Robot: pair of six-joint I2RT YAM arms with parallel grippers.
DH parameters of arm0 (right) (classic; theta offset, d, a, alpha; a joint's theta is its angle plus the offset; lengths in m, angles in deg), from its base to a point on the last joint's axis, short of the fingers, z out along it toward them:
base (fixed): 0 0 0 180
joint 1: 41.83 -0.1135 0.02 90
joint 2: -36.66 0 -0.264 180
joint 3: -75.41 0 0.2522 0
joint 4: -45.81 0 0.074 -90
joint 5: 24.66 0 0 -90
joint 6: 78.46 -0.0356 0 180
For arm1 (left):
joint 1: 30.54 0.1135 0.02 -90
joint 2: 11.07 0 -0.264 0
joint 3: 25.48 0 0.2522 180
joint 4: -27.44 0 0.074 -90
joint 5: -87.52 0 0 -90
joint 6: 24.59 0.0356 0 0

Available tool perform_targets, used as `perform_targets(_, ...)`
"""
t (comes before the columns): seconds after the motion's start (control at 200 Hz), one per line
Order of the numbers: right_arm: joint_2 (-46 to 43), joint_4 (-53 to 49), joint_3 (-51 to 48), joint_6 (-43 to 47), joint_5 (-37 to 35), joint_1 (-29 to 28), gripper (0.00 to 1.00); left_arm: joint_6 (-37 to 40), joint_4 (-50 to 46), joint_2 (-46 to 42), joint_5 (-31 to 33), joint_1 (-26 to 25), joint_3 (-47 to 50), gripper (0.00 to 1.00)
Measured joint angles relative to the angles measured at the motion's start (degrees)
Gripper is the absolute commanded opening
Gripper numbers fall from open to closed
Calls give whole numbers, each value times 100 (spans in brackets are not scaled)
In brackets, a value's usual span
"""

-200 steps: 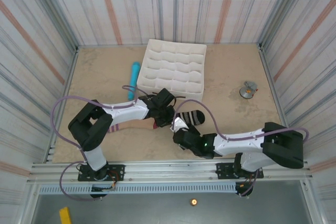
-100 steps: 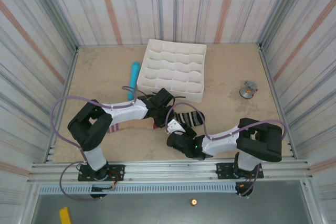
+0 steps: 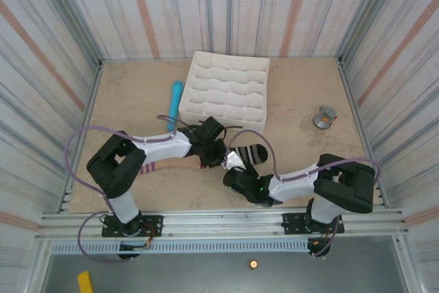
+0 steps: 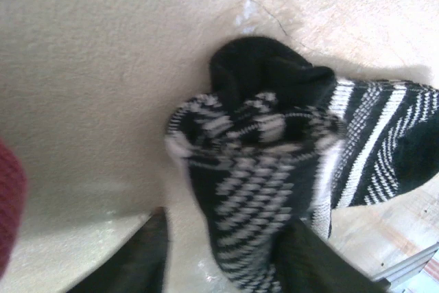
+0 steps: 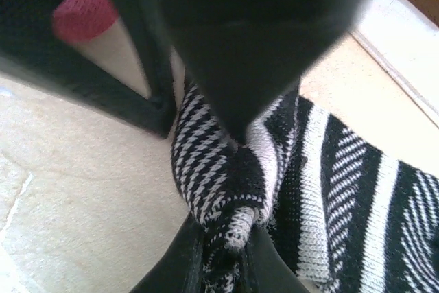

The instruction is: Roll the socks

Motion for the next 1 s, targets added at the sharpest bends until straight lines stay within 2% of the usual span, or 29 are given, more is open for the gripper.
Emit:
perform_targets(0.225,-509,302,-374,-562,1145,695,0,101,-197,-205,190,0,4,77)
perform_targets(0.371,-667,535,-533,-925,1934,1250,0,107,-315,-590,470,0,7,83)
perform_targets(0.711,-927,916,-894,-1716,3748,2420,0,503,-658,-901,1274,-289,-236,83)
perform_targets(0.997,-1060,1034,-1172,-2474,5182,3517,0,656,-734,-844,1473,-389,-361,78)
